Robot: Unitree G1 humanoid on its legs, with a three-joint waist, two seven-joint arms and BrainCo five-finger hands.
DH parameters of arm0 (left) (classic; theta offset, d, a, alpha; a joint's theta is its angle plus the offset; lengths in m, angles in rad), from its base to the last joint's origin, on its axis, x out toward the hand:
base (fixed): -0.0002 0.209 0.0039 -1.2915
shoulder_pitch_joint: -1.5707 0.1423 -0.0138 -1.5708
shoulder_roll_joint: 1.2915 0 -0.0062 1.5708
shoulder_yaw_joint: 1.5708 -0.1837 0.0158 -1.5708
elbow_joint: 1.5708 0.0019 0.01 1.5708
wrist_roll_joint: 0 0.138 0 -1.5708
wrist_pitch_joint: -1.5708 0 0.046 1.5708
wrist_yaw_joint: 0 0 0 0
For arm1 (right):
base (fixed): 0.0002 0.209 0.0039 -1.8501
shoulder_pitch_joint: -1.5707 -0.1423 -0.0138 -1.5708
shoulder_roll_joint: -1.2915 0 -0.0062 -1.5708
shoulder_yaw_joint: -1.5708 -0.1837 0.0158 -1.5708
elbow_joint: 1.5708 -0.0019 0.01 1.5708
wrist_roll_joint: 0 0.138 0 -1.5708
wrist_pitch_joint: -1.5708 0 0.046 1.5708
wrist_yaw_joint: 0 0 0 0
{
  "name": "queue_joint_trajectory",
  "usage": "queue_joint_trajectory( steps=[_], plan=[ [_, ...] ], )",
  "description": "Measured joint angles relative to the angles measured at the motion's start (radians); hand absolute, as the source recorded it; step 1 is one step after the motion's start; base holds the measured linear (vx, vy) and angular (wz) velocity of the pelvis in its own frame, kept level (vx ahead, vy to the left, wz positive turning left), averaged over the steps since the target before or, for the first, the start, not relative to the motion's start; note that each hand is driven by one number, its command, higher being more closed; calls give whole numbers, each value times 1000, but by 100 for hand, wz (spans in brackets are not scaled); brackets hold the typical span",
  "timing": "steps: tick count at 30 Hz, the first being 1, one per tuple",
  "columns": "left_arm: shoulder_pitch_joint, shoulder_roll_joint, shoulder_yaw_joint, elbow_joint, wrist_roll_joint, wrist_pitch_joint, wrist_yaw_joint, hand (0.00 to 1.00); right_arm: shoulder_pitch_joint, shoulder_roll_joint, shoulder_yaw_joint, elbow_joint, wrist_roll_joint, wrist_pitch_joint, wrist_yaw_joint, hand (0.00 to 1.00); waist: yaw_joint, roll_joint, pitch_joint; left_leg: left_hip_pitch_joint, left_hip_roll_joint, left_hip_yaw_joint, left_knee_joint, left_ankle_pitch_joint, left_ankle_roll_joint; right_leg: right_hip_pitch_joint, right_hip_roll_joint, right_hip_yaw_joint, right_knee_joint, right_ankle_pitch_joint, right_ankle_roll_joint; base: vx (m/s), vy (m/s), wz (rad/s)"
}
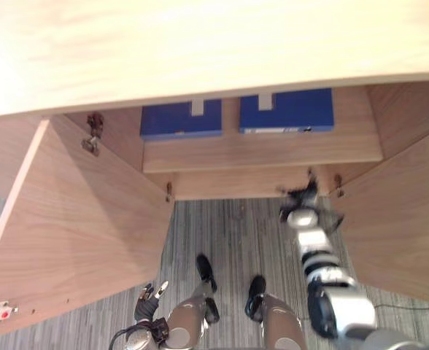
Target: Walk over to the cabinet, pick up the folder, carry it to the office cabinet, place the folder inside the office cabinet, then close the office cabinet door
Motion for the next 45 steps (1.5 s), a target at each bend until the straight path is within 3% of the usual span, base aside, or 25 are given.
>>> queue_joint_trajectory(
  steps=[3,8,12,17,20,26,28,34,36,37,39,41,44,45],
  plan=[
    [-19,-1,51,67,58,16,15,0,210,87,-40,24,61,-15,15,0,-20,-23,-39,53,-5,0,-1,-22,-2,76,5,2,-56,14,14,90,2,-4],
    [-29,22,77,143,157,34,48,0,402,94,-83,154,93,-42,81,0,-46,-69,-119,117,-18,4,-6,-58,11,175,14,18,-170,54,36,67,61,-8],
    [-39,35,70,176,164,35,48,0,424,91,-213,241,148,-73,108,0,-51,-81,-147,132,-27,3,-6,-65,19,217,18,26,-238,88,41,10,30,-3],
    [-40,40,70,223,158,52,33,0,450,85,-401,286,369,-76,155,0,-51,-81,-178,177,-45,5,-7,-82,31,274,14,38,-278,104,44,-6,14,-4],
    [-47,45,72,251,160,64,25,0,460,85,-412,287,429,-81,175,0,-52,-82,-194,180,-48,7,-7,-85,30,275,13,47,-284,108,39,-11,4,-8],
    [-66,55,51,288,162,79,24,0,460,84,-416,298,443,-82,207,0,-53,-88,-203,214,-54,7,-6,-97,33,305,14,77,-305,122,35,-14,-3,-15],
    [-75,70,-8,295,178,77,19,0,459,82,-378,294,442,-84,213,0,-57,-90,-202,217,-57,16,-3,-100,37,301,10,91,-304,128,38,-25,15,-14],
    [-105,71,-36,297,278,76,4,0,457,83,-282,249,404,-86,227,0,-57,-92,-164,264,-58,109,-3,-136,35,284,2,173,-266,132,37,-46,13,-45],
    [-109,70,-36,297,293,75,2,0,458,83,-262,223,403,-89,231,0,-65,-80,-149,267,-52,144,-3,-146,42,263,-18,147,-240,99,5,-54,2,-58],
    [-109,69,-31,295,296,75,2,0,460,85,-258,208,403,-91,235,0,-67,-77,-143,267,-40,178,-6,-150,46,248,-50,50,-197,69,-41,-9,4,-78],
    [-111,71,-32,296,299,76,2,0,457,77,-231,207,403,-93,240,0,-67,-72,-137,272,-15,242,-6,-146,52,196,-120,-69,-34,67,-45,-15,10,-92],
    [-107,77,-34,298,299,76,2,0,460,59,-229,221,401,-97,241,0,-71,-69,-136,286,36,316,-5,-140,39,171,-221,-196,164,67,-44,-80,12,-87],
    [-104,93,-27,296,284,77,2,0,455,33,-228,268,393,-100,241,0,-71,-76,-140,279,108,403,25,-124,16,168,-339,-357,277,78,-51,-66,-144,-95],
    [-103,96,-19,295,276,77,2,0,453,29,-229,287,386,-98,241,0,-69,-84,-142,276,117,418,39,-125,14,169,-357,-384,279,101,-71,-31,-231,-99]
  ],
)
